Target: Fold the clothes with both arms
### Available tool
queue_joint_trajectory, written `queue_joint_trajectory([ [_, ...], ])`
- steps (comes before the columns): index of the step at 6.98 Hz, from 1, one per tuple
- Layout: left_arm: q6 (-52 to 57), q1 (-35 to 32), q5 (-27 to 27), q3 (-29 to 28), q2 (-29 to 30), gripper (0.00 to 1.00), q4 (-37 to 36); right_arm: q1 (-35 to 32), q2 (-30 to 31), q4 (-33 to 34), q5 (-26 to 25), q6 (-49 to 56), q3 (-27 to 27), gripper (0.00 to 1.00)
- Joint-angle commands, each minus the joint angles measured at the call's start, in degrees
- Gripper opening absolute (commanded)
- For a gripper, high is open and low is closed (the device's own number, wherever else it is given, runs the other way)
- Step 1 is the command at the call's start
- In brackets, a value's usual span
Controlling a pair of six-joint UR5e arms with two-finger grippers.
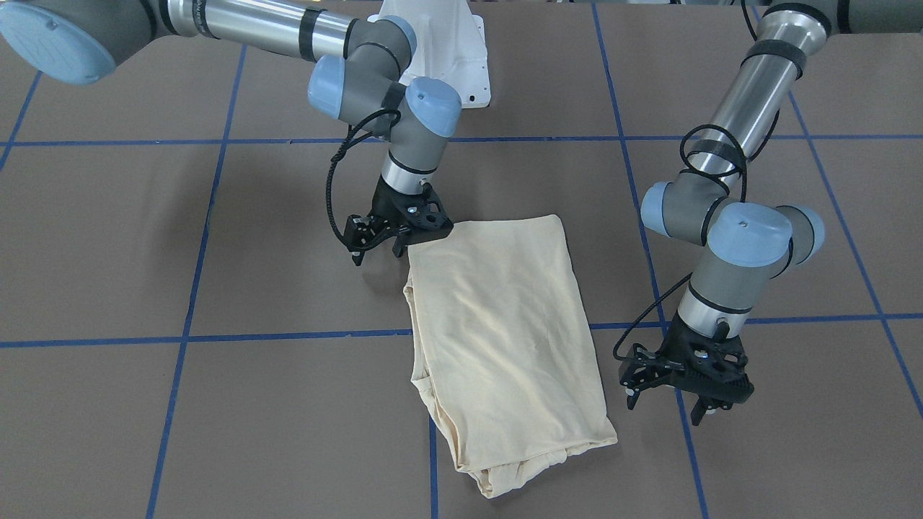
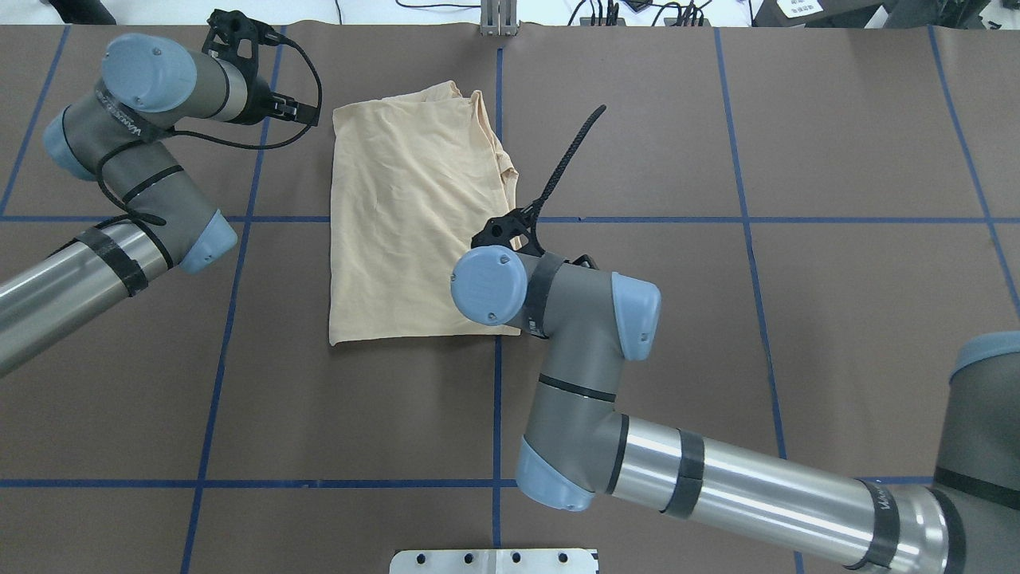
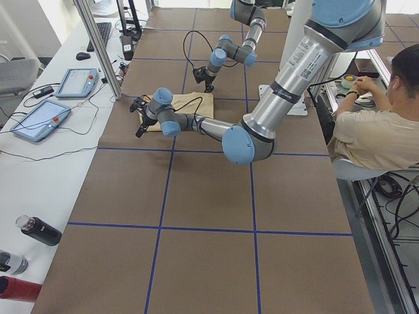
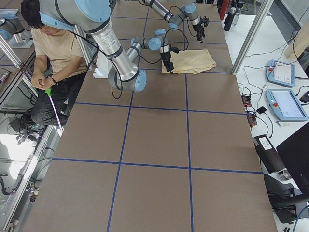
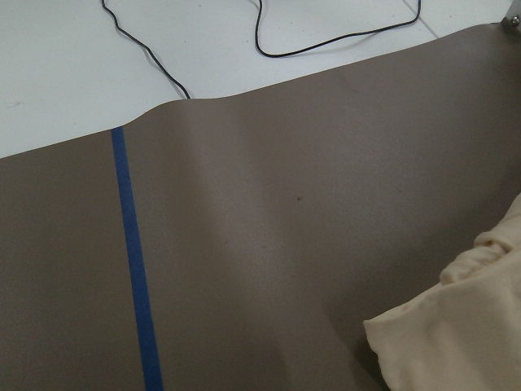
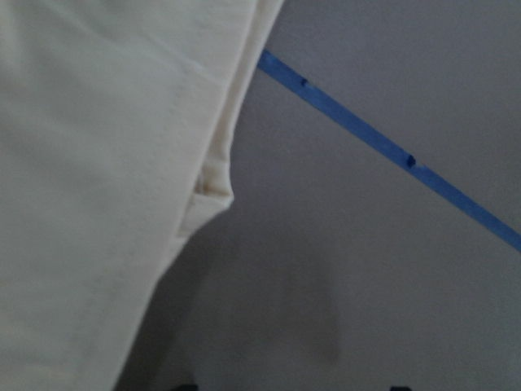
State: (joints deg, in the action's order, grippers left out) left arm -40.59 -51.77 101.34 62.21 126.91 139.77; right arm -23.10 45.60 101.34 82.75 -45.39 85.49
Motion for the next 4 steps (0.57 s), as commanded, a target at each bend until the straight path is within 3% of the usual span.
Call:
queue_joint_trajectory([
  [1,-0.01,0.0,0.0,0.19,0.0,1.0,-0.03,-0.1,5.29,0.43,0.56,-0.57,9.5,0.84],
  [3,-0.01,0.0,0.0,0.28,0.0,1.0,0.06,-0.62,0.39,-0.27,1.71,-7.47,9.17,0.84],
  [4,-0.1,0.0,0.0,0.63,0.0,1.0,0.06,-0.63,-0.77,-4.36,1.71,-14.83,8.13,0.86],
])
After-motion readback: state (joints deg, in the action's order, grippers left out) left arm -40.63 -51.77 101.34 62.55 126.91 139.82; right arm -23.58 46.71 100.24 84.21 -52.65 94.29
